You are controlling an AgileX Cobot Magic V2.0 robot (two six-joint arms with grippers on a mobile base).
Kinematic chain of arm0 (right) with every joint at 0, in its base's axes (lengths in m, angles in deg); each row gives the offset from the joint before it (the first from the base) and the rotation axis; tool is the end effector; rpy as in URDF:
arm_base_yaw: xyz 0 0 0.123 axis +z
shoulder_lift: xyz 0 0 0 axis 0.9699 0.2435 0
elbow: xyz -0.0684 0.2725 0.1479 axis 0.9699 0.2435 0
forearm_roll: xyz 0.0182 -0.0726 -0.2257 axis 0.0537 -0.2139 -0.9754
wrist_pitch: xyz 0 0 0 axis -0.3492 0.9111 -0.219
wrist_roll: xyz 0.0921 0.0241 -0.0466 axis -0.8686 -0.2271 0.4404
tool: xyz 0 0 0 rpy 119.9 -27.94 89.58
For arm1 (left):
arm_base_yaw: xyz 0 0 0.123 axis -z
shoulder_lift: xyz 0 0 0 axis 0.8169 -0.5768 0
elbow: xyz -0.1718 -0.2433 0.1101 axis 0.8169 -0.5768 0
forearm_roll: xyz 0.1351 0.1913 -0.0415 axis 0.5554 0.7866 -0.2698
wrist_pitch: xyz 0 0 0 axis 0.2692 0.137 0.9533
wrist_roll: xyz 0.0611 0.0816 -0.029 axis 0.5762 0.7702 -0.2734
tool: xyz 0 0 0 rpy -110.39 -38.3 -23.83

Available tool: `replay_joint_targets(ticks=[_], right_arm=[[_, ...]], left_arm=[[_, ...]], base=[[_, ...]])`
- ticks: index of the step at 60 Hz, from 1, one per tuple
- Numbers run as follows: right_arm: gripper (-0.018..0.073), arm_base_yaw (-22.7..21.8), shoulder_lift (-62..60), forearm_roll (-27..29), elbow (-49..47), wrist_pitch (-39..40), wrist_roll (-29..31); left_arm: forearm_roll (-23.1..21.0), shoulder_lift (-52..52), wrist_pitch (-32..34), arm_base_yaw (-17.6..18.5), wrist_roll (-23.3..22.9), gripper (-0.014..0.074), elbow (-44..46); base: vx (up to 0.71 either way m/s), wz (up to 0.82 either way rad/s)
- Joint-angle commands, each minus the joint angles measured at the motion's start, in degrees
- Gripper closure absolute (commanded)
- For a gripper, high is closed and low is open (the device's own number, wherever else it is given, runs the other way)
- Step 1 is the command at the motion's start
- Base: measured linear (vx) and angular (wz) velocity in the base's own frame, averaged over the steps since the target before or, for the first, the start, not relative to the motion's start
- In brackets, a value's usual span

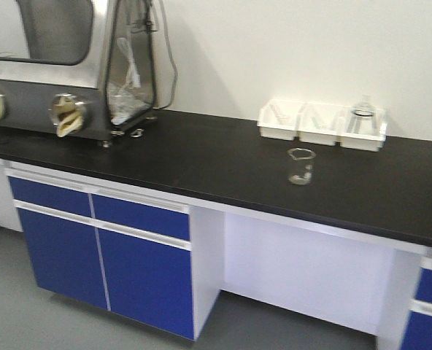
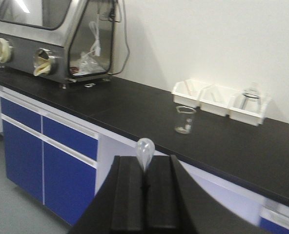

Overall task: Grab transparent chemical and place on left bench
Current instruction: 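Drive the base to the bench with the white bins, holding the dropper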

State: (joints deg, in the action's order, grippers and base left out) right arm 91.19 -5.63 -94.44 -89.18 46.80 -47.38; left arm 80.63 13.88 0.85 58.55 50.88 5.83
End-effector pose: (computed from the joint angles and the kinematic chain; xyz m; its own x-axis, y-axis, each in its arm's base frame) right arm 0.0309 0.0019 0.3360 0.0271 -0.1307 -0.9911 -0.2039 0.9698 -0.1335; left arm 0.0247 -0.0016 0.2045 0.0608 0.0279 -0.9978 0.0641 0.9974 0.0318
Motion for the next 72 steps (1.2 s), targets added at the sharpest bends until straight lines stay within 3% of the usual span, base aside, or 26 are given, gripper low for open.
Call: replay_joint_targets(ticks=[1, 39, 72], right_arm=[[0.0562, -0.1, 0.7, -0.8, -1.5, 4.4, 0.1], [0.0562, -0.1, 0.7, -0.8, -1.5, 4.4, 0.1], [0.0562, -0.1, 0.7, -0.8, -1.5, 4.4, 0.1]], left_arm=[[0.0, 1.1, 4.5, 0.1, -0.4, 0.0600, -0.9], [0.0, 1.1, 4.5, 0.1, -0.4, 0.0600, -0.9], [0.0, 1.1, 4.5, 0.1, -0.4, 0.0600, -0.9]], base=[[0.31, 0.43], [0.41, 0.30], [0.45, -0.38]])
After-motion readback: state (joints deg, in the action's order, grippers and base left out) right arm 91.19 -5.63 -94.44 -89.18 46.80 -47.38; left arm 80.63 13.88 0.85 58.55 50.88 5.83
